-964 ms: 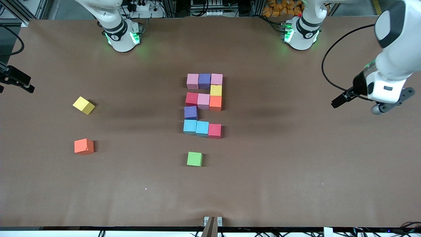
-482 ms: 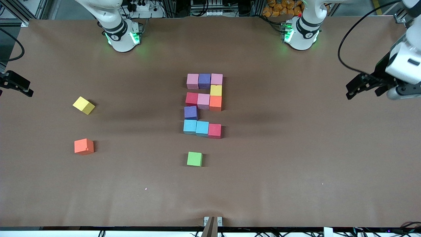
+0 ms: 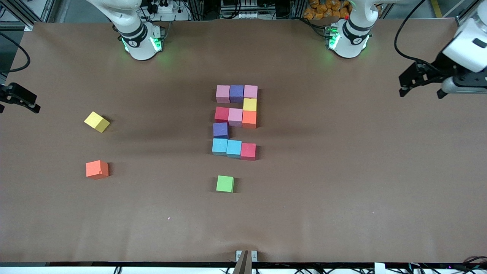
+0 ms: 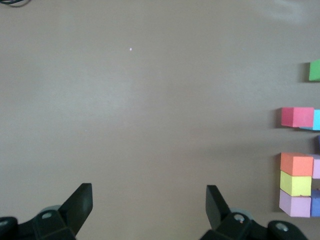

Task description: Form number 2 with 11 blocks

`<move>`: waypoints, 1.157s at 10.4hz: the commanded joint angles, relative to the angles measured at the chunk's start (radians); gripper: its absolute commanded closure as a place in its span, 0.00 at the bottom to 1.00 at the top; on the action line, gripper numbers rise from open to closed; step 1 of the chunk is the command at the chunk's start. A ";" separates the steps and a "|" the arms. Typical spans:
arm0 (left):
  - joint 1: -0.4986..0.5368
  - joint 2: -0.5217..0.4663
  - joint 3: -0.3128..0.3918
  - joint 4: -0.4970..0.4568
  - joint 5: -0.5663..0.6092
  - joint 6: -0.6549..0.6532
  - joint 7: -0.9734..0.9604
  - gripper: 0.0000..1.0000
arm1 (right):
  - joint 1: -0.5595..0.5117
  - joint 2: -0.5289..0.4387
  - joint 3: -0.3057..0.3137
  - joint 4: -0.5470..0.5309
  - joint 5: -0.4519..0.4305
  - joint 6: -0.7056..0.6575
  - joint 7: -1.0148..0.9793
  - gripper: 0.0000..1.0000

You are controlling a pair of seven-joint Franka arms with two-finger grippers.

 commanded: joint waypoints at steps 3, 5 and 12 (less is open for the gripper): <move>0.033 0.028 -0.023 0.045 0.011 -0.034 0.023 0.00 | 0.044 0.010 0.000 0.012 -0.002 -0.014 0.001 0.00; 0.033 0.030 -0.023 0.041 0.011 -0.034 0.022 0.00 | 0.052 0.026 0.000 0.015 -0.002 -0.014 0.003 0.00; 0.036 0.030 -0.020 0.039 0.018 -0.040 0.023 0.00 | 0.034 0.023 -0.011 0.035 -0.012 -0.017 0.000 0.00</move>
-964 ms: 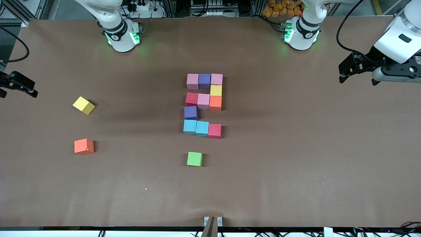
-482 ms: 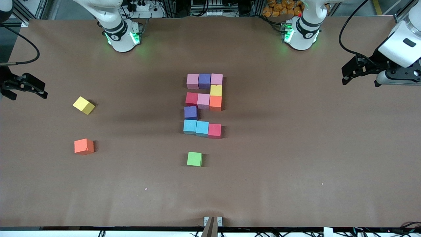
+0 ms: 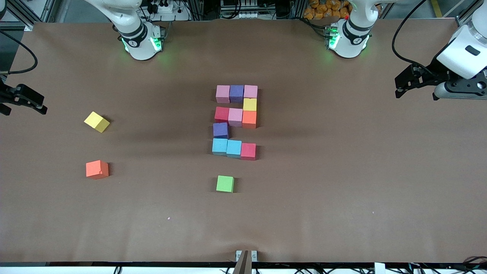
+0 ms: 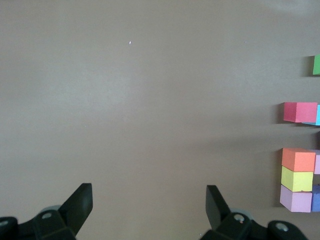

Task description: Form number 2 with 11 blocks

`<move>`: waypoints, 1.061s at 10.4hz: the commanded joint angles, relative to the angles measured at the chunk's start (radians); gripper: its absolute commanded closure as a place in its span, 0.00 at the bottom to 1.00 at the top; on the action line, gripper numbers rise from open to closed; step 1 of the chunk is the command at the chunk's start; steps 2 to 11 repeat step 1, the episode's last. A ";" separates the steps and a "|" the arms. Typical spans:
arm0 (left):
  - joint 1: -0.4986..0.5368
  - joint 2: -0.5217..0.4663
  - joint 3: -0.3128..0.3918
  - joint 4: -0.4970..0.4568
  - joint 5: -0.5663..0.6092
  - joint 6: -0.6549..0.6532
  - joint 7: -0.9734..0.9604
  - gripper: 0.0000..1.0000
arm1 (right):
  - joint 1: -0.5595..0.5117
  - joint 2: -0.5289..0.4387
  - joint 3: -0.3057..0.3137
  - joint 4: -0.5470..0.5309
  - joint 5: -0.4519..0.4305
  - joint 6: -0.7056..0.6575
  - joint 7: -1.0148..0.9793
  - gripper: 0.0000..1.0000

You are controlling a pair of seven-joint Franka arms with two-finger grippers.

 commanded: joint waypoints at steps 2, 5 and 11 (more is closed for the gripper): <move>0.012 0.009 -0.009 0.027 0.017 -0.022 0.019 0.00 | -0.009 0.005 0.003 0.018 -0.011 -0.013 0.000 0.00; 0.012 0.009 -0.009 0.027 0.017 -0.022 0.019 0.00 | -0.009 0.005 0.003 0.018 -0.011 -0.013 0.000 0.00; 0.012 0.009 -0.009 0.027 0.017 -0.022 0.019 0.00 | -0.009 0.005 0.003 0.018 -0.011 -0.013 0.000 0.00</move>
